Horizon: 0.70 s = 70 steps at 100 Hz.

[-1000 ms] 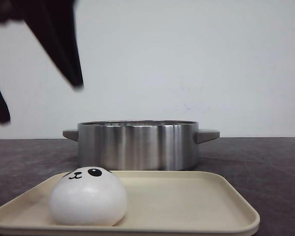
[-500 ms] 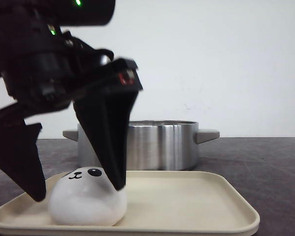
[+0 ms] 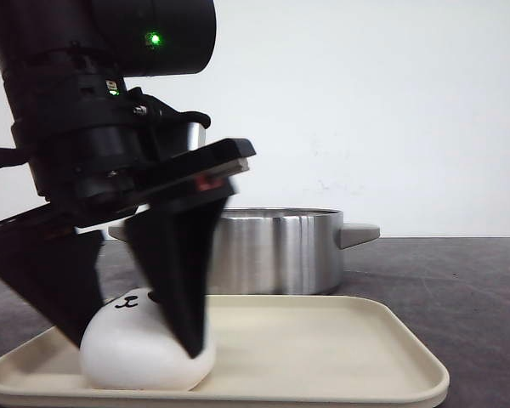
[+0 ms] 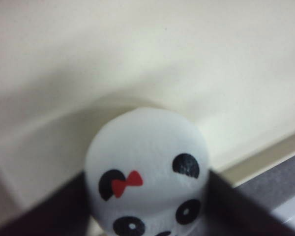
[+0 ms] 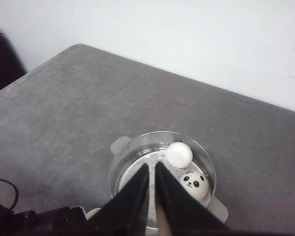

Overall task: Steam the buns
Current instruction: 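Lower the left gripper onto the last bun and grasp it, then lift the bun with the left gripper and lower it into the pot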

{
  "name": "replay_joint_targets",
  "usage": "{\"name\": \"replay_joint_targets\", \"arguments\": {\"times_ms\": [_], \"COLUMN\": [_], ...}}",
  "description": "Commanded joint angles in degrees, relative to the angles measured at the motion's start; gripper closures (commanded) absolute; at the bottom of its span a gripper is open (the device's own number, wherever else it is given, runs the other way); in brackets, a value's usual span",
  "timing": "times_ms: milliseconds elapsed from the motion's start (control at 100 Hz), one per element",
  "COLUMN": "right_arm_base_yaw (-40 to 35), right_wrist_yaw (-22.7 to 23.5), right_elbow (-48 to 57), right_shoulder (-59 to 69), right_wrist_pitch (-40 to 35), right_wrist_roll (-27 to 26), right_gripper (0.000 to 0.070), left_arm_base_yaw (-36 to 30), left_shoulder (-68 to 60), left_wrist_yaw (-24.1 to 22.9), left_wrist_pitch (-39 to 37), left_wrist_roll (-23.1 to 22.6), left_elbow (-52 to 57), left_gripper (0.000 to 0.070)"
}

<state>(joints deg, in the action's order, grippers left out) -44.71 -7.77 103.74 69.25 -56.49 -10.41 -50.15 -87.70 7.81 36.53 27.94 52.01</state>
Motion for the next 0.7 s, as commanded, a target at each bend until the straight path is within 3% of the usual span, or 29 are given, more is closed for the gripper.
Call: {"name": "replay_joint_targets", "arguments": {"times_ms": [0,280,360,530,690], "right_arm_base_yaw": [-0.7,-0.7,-0.7,-0.7,-1.0], "right_wrist_yaw": [-0.2,-0.2,0.1,0.3,0.2], "right_elbow": [1.2,1.2,1.2,1.2,1.2], "right_shoulder": [0.7,0.7,0.7,0.7,0.7], "right_wrist_pitch": [0.3,0.3,0.3,0.3,0.4], "right_wrist_roll": [0.7,0.8,0.8,0.8,0.8], "right_gripper": [0.0688,0.0688,0.0688,0.0688,0.0688], "left_arm_base_yaw": [-0.6,-1.3,-1.2,0.7,5.2], "left_shoulder": [-1.0,7.2,9.9,10.4,7.5], "left_wrist_yaw": [0.2,4.1,2.1,-8.1,-8.4], "left_wrist_pitch": [-0.4,-0.1,-0.7,-1.9,-4.9], "left_wrist_roll": [-0.3,-0.2,-0.9,-7.4,-10.0], "left_elbow": [1.0,9.7,14.4,24.5,28.8], "left_gripper": [0.069,0.069,0.069,0.069,0.069]}}
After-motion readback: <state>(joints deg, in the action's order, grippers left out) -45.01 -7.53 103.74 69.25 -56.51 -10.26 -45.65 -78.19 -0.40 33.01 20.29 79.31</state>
